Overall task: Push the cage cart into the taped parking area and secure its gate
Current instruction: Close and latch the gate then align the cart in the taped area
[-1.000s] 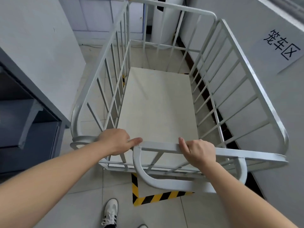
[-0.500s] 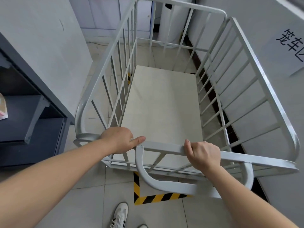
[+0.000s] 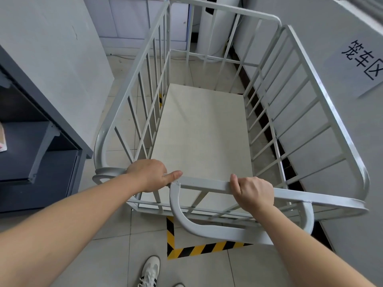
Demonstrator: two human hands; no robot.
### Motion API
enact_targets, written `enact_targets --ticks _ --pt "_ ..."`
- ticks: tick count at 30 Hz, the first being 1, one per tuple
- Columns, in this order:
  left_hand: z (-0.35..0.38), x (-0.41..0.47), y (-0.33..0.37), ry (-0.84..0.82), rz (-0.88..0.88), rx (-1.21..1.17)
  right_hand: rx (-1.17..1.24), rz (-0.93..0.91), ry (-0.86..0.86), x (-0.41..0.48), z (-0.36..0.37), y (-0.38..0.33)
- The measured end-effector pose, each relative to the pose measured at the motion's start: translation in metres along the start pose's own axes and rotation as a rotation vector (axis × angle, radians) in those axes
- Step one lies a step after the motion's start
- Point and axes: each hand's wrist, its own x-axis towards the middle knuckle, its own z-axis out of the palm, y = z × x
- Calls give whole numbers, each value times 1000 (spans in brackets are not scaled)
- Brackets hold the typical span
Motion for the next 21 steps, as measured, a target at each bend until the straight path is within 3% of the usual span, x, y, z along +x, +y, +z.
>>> enact_targets --ticks 6,9,12,15,17,19,21 --pt "-2 0 0 -72 1 -36 7 -64 -43 -2 -4 -2" --pt "-4 -2 2 -90 19 -4 6 -105 56 -15 -7 0" --pt "-13 -7 14 -46 22 47 49 -198 215 -43 -12 4" --pt "-22 -15 29 89 46 209 110 -167 159 -69 -14 8" --pt "-19 -20 41 252 138 275 128 -143 75 -81 -14 12" --pt "-12 -27 56 455 359 294 129 -143 -35 -86 -15 19" --pt "-1 -36 72 515 597 214 146 -109 -167 -90 -16 24"
